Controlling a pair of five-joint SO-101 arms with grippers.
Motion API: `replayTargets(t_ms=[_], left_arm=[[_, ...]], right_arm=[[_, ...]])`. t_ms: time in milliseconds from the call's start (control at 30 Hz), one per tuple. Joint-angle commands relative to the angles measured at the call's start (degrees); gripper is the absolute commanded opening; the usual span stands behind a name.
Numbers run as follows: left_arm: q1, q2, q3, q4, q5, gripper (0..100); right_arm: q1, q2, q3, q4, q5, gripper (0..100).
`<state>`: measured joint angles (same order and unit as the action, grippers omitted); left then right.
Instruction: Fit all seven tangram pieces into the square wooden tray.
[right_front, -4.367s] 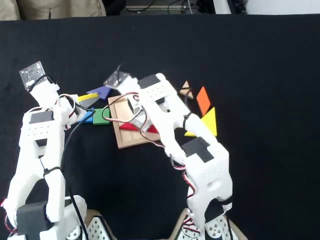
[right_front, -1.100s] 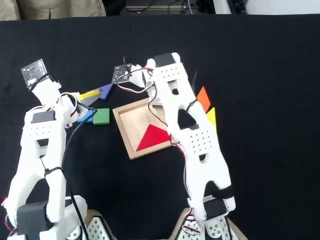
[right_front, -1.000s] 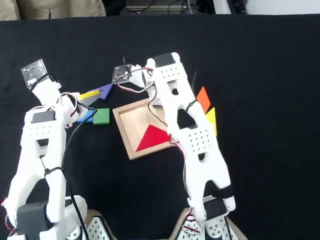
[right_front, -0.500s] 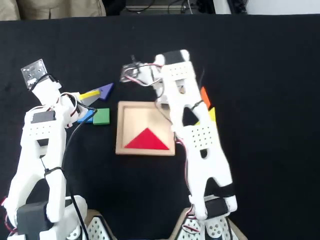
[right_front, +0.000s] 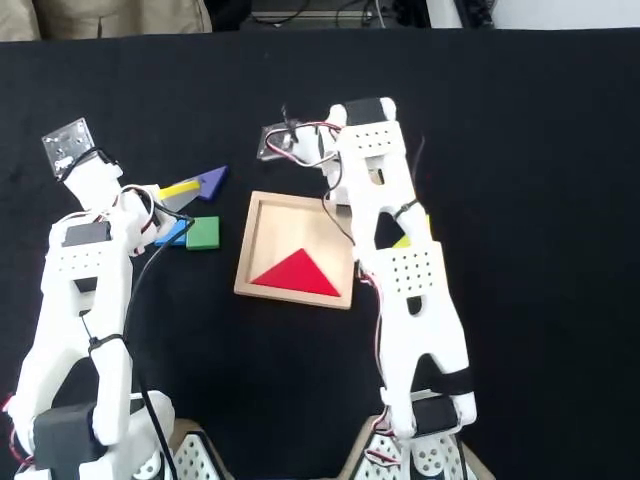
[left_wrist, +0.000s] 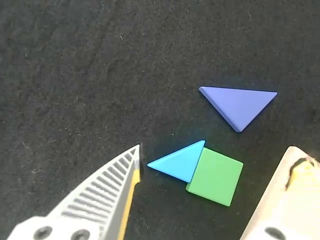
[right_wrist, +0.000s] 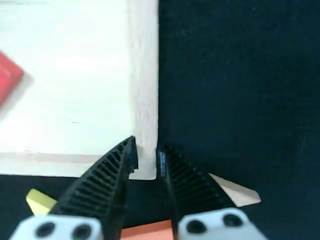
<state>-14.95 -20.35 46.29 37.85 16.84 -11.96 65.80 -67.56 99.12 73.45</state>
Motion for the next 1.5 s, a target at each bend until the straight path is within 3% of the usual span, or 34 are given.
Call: replayTargets(t_ms=[0,267,533,700,800,900,1100,1267,1467], left_arm=[[-0.6,-0.4,-0.5,-1.1,0.5,44],[-0.6,-0.4,-0.5,-1.1,0.5,44],[-0.5,-0.4,-0.6,-1.1,0.5,44],[-0.6,-0.4,-0.9,-1.1,0.5,44],[-0.6,-0.4,-0.9,-1.1,0.5,44],[-0.6,-0.4,-0.9,-1.1,0.5,44],[-0.7,-0.4,-0.8,-1.1,0.5,44],[-0.7,-0.4,-0.7,-1.1,0.4,44],[-0.4,-0.4,-0.8,-1.1,0.3,44]], right_arm=[[-0.8,-0.7,-1.2,2.1,6.8,1.1],[-0.6,-0.9,0.7,2.1,14.9,1.1],[-1.0,-7.3,4.5,2.1,15.3,1.1],[-2.0,-12.7,8.2,2.1,7.6,3.4],[-2.5,-16.2,10.6,2.0,2.0,17.9],[-4.0,-19.0,13.6,2.0,1.7,28.6],[-5.7,-25.0,17.5,2.0,1.4,23.7],[0.0,-37.6,21.5,2.1,-4.2,19.0],[4.9,-59.6,46.7,1.3,-5.4,18.1]])
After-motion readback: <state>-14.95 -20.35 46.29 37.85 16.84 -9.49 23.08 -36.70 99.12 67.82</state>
